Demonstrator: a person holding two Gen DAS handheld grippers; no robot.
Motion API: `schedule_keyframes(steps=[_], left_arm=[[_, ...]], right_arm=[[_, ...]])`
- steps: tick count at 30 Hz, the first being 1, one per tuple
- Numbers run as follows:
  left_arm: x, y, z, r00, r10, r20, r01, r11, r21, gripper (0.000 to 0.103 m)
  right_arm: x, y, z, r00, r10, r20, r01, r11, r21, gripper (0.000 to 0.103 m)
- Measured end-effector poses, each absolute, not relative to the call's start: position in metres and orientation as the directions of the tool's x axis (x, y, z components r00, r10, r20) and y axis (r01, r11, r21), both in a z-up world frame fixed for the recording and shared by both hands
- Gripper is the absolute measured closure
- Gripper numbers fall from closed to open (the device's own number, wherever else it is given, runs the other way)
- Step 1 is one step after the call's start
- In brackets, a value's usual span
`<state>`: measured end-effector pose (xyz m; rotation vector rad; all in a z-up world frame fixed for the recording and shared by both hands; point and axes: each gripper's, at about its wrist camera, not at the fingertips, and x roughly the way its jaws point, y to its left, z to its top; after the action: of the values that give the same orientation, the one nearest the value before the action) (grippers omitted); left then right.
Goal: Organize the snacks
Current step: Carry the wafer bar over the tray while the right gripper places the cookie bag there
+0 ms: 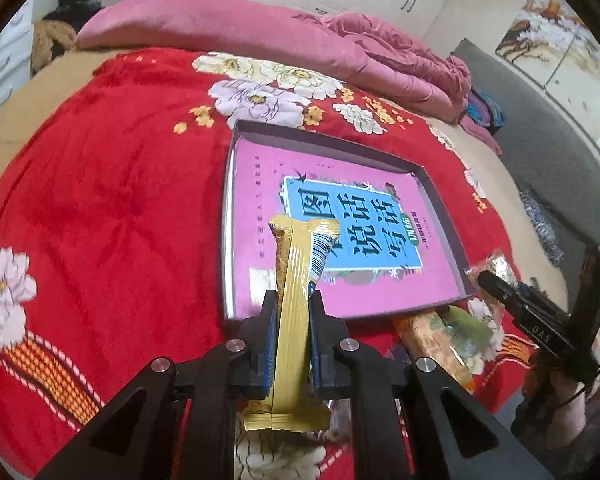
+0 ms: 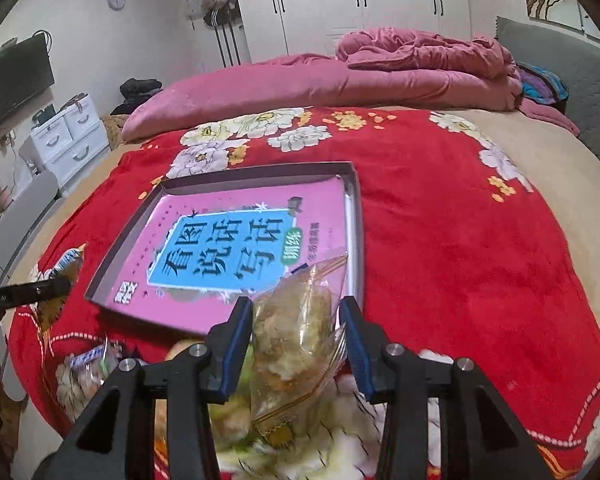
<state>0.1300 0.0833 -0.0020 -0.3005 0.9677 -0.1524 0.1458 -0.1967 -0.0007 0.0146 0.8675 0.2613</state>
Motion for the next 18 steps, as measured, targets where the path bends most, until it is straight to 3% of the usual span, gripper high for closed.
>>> schedule_keyframes(steps=[10,18], left_arm=[[0.168,0.061,-0.013,0.542,-0.170,-0.823,-0.018,0.977,-0.213,0.089],[0.185,0.056,-0.036,0.485,-0.150,-0.861,-0.056,0.978,-0.202,0.089]], right_arm=[[0.182,-0.180,-0.030,0.561,0.237,-0.793,-0.187,0.970,0.157,0.058],[0.194,-0.175,-0.044,0.526,0.215,-0.823,-0.172,0.974,0.145,0.058]])
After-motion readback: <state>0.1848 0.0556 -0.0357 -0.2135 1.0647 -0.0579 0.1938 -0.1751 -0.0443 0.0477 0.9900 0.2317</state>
